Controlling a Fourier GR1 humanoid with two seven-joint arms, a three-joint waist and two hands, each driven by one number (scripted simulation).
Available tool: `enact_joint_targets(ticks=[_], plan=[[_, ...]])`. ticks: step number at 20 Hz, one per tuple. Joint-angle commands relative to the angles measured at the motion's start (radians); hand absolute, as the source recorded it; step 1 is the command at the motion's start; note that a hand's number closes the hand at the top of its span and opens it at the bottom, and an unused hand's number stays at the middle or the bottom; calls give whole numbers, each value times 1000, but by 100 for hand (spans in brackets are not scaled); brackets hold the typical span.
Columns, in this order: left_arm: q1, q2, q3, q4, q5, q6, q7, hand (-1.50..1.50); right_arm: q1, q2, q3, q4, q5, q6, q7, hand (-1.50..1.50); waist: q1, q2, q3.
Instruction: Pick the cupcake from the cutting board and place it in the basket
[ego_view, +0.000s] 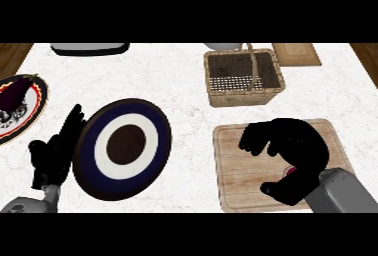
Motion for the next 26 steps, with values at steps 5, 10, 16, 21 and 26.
enact_joint_targets(ticks=[5,10,16,21,26], plan=[[-103,36,-2,34,-14,-25,147,0,184,-309,-236,-77,109,179,-194,-150,-36,-22,-14],[-107,-4,-44,40,-42,-25,121,0,85,-502,-365,15,341,142,-229,-150,-1,-15,-14],[-143,11,-41,60,-50,-48,140,0,91,-755,-319,20,522,306,-344,-150,21,-10,-13],[-178,20,-22,79,-43,-76,140,0,107,-828,-254,52,608,296,-488,-150,40,-6,-13],[-193,13,-7,81,-45,-66,169,0,180,-860,-192,79,658,208,-604,-150,30,-11,-13]])
